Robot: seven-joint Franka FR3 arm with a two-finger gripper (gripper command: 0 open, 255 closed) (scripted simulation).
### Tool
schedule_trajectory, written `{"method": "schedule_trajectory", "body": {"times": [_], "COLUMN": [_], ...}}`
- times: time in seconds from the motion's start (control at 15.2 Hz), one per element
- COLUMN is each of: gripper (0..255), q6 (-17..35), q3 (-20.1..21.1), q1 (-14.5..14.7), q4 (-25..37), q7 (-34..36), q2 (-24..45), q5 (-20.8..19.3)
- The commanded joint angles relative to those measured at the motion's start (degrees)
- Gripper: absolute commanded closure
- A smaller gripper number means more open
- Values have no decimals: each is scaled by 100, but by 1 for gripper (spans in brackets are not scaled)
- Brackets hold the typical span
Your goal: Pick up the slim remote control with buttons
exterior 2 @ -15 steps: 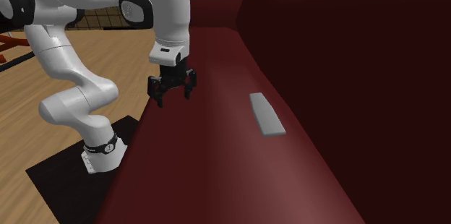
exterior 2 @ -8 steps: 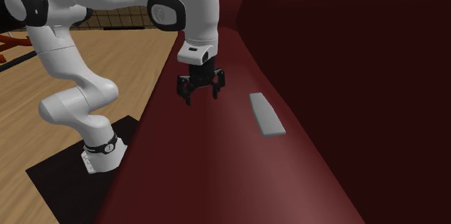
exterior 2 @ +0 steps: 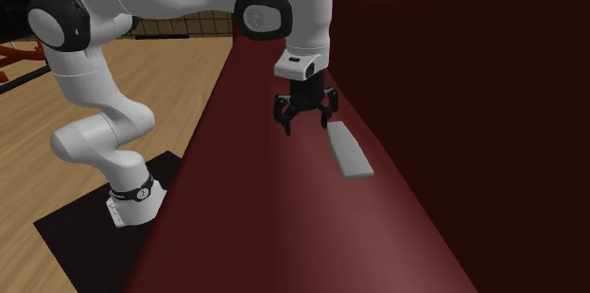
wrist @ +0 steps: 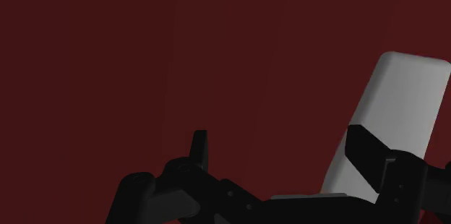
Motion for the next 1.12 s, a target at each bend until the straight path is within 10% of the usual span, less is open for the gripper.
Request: {"method": "schedule_trajectory", "body": {"times": [0.0, 0.4, 0.99, 1.06], "gripper": [0, 0, 0, 255], "q6": [-55, -381, 262, 266], "q3": [27, -77, -95, -94], "q1": [91, 566, 468, 466], "q4": [582, 2360, 1609, 1601], "q7": [447, 1429, 1417, 1417], "q2": [469, 1763, 1650, 1645], "q5": [-233, -865, -816, -814]}}
